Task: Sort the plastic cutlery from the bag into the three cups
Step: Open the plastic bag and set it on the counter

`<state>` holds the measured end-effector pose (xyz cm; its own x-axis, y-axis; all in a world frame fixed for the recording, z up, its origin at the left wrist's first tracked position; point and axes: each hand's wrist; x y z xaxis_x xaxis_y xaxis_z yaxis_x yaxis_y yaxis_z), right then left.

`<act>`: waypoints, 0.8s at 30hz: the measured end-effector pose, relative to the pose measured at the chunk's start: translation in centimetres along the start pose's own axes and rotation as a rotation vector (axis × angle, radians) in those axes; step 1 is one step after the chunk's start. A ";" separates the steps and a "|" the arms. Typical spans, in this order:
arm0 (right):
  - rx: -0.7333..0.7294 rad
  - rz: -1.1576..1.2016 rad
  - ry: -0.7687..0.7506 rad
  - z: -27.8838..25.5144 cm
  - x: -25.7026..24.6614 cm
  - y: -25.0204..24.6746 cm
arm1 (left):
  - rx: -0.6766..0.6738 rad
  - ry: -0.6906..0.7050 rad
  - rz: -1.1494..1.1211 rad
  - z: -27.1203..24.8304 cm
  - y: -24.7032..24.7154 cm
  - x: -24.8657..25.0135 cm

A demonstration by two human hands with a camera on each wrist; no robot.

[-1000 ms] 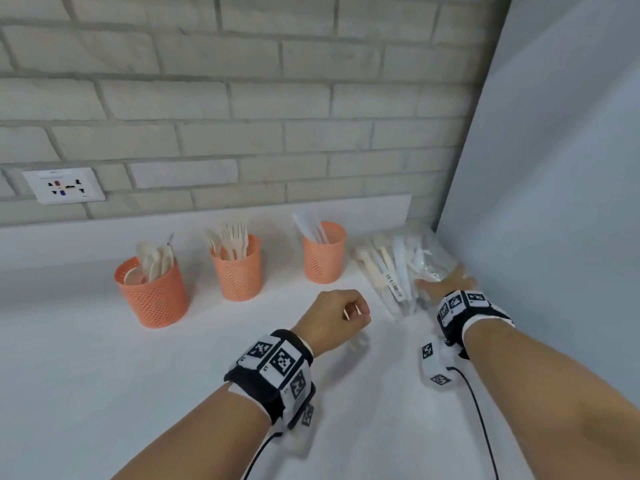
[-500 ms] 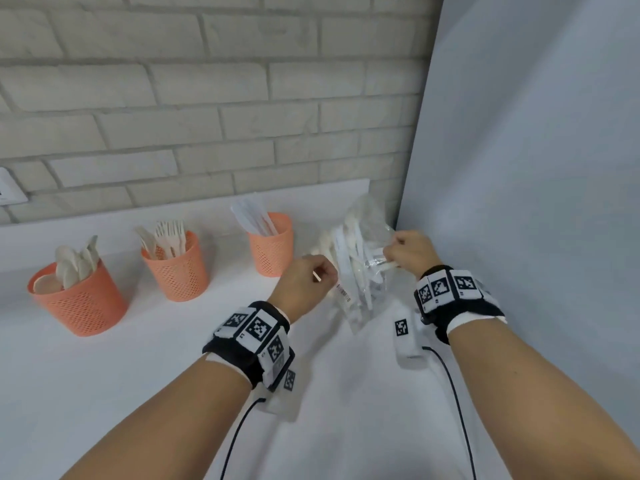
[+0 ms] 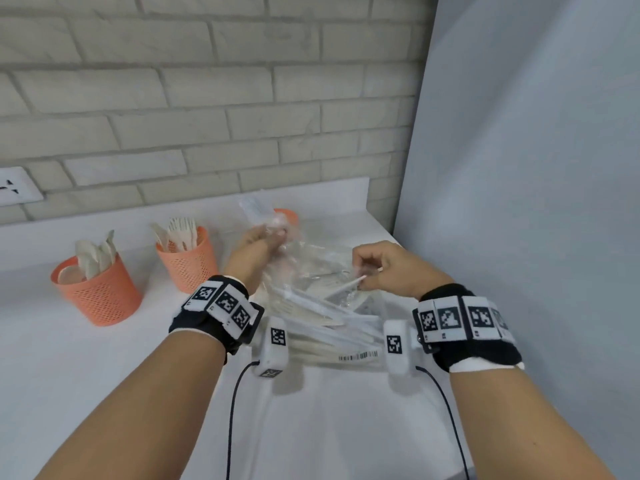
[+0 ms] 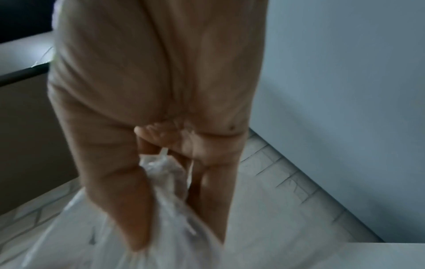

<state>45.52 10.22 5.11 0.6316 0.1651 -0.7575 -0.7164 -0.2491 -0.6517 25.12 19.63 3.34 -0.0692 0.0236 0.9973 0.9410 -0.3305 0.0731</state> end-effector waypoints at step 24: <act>0.269 -0.017 -0.412 9.9 -18.3 7.2 | 0.173 0.469 0.200 -10.5 -12.5 8.8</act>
<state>25.85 14.83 13.85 0.5129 0.5442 -0.6639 -0.7925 0.0029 -0.6099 9.33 14.09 11.15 0.0140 -0.4606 0.8875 0.9890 -0.1241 -0.0800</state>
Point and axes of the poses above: each hand's wrist, its own z-axis towards the middle knuckle, its own y-axis out of the palm, x = y × z, and after that the axes turned 8 degrees about -x, right-handed
